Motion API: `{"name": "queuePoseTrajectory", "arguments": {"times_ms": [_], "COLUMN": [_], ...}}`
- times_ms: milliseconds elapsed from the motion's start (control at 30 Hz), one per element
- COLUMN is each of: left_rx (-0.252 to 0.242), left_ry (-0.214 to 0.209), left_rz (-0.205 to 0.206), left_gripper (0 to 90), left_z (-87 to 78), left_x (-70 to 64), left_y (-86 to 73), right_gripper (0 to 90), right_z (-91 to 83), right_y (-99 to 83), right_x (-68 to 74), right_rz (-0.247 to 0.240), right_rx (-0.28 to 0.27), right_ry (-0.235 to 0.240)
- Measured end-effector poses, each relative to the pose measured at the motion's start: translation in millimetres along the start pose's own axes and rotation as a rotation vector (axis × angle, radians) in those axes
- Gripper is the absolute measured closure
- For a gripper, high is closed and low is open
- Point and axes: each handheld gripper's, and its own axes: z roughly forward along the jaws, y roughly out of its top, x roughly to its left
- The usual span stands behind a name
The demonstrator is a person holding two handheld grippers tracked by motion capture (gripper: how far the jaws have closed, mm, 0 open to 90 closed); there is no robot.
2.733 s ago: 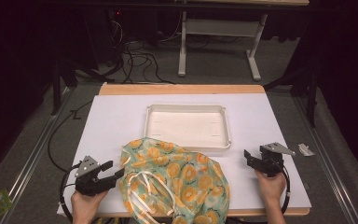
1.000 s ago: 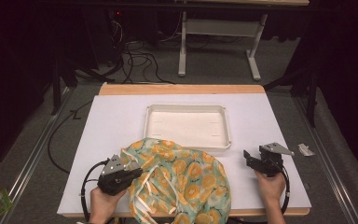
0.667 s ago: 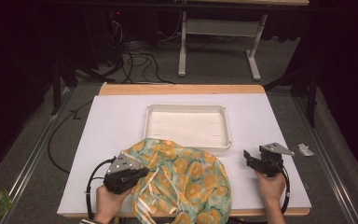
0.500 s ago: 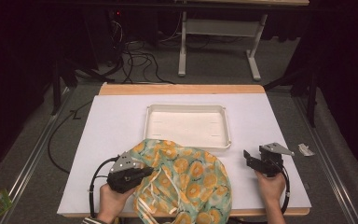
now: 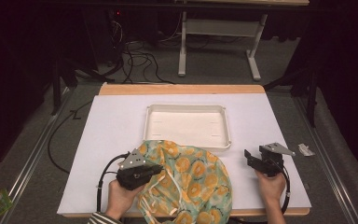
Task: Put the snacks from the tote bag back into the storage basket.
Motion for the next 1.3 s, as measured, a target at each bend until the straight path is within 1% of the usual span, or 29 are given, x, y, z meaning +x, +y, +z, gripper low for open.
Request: {"name": "queuePoseTrajectory", "arguments": {"times_ms": [33, 100, 167, 200, 233, 300, 333, 400, 467, 500, 533, 567, 600, 667, 767, 800, 833, 867, 900, 933, 1033, 1100, 1200, 1233, 1267, 1300], "left_rx": [0.0, -0.004, -0.007, -0.007, -0.01, -0.014, -0.012, -0.013, -0.014, -0.014, -0.015, -0.015, -0.014, -0.02, -0.018, -0.016, -0.016, -0.016, -0.018, -0.018, -0.019, -0.02, -0.022, -0.022, -0.023, -0.023], "left_ry": [0.0, -0.001, -0.002, -0.002, -0.003, -0.009, -0.009, -0.01, -0.013, -0.013, -0.015, -0.015, -0.015, -0.013, -0.013, -0.012, -0.013, -0.013, -0.016, -0.016, -0.018, -0.021, -0.026, -0.026, -0.027, -0.027], "left_rz": [0.0, -0.003, -0.005, -0.005, 0.001, -0.002, 0.0, 0.001, 0.004, 0.004, 0.007, 0.007, 0.012, 0.016, 0.016, 0.016, 0.016, 0.016, 0.013, 0.013, 0.017, 0.019, 0.021, 0.021, 0.02, 0.02], "left_gripper": [90.0, 90.0, 90.0, 90.0, 90.0, 90.0, 90.0, 90.0, 90.0, 90.0, 90.0, 90.0, 90.0, 90.0, 90.0, 90.0, 90.0, 90.0, 90.0, 90.0, 90.0, 90.0, 90.0, 90.0, 90.0, 90.0], "left_z": [0.0, 0.7, 0.8, 0.8, 1.0, 1.1, 1.8, 2.6, 3.6, 3.6, 4.7, 4.7, 4.9, 5.1, 5.7, 6.2, 6.5, 6.5, 7.1, 7.1, 7.2, 7.0, 6.9, 6.9, 7.0, 7.0], "left_x": [0.0, 0.2, 0.0, 0.0, -0.7, -0.7, -0.4, -0.5, -1.0, -1.0, -2.2, -2.2, -2.7, -4.0, -4.1, -4.1, -3.9, -3.9, -4.0, -4.0, -4.4, -4.8, -5.6, -5.6, -5.3, -5.3], "left_y": [0.0, 0.4, 1.4, 1.4, 3.2, 4.1, 5.8, 7.2, 8.8, 8.8, 10.7, 10.7, 11.7, 13.6, 13.9, 13.8, 13.9, 13.9, 14.2, 14.2, 15.9, 16.9, 18.4, 18.4, 18.7, 18.7], "right_gripper": [39.5, 43.4, 46.6, 46.6, 48.8, 49.3, 49.3, 49.3, 49.2, 49.2, 49.2, 49.2, 49.9, 50.6, 50.6, 50.6, 50.7, 50.7, 50.8, 51.0, 51.4, 51.5, 51.9, 51.9, 52.8, 52.8], "right_z": [-0.2, -0.6, -0.1, -0.1, 0.1, 0.2, -0.7, -5.2, -12.6, -12.6, -21.8, -21.8, -31.4, -40.3, -48.5, -50.7, -52.7, -52.7, -57.2, -59.2, -63.7, -65.8, -66.4, -66.4, -66.2, -66.2], "right_y": [0.0, -0.3, -0.2, -0.2, 0.1, 0.2, 0.9, 0.6, -0.1, -0.1, 0.2, 0.2, 1.3, 1.9, 3.8, 4.5, 5.3, 5.3, 6.3, 6.9, 8.3, 9.5, 11.8, 11.8, 12.6, 12.6], "right_x": [0.2, 2.5, 4.2, 4.2, 6.2, 7.3, 5.5, 4.3, 6.3, 6.3, 9.8, 9.8, 15.4, 22.5, 31.6, 34.6, 37.5, 37.5, 44.8, 48.9, 61.0, 68.7, 76.2, 76.2, 80.5, 80.5], "right_rz": [-0.01, -0.009, -0.027, -0.027, -0.044, -0.045, -0.049, -0.026, -0.021, -0.021, -0.037, -0.037, -0.068, -0.103, -0.132, -0.131, -0.138, -0.138, -0.148, -0.156, -0.204, -0.222, -0.237, -0.237, -0.244, -0.244], "right_rx": [-0.003, -0.004, -0.005, -0.005, -0.002, -0.002, 0.006, -0.004, -0.018, -0.018, -0.027, -0.027, -0.028, -0.032, -0.03, -0.029, -0.035, -0.035, -0.038, -0.039, -0.052, -0.046, -0.049, -0.049, -0.045, -0.045], "right_ry": [-0.006, -0.023, -0.036, -0.036, -0.05, -0.049, -0.015, 0.034, 0.064, 0.064, 0.093, 0.093, 0.113, 0.122, 0.153, 0.164, 0.179, 0.179, 0.199, 0.209, 0.235, 0.253, 0.288, 0.288, 0.304, 0.304]}}
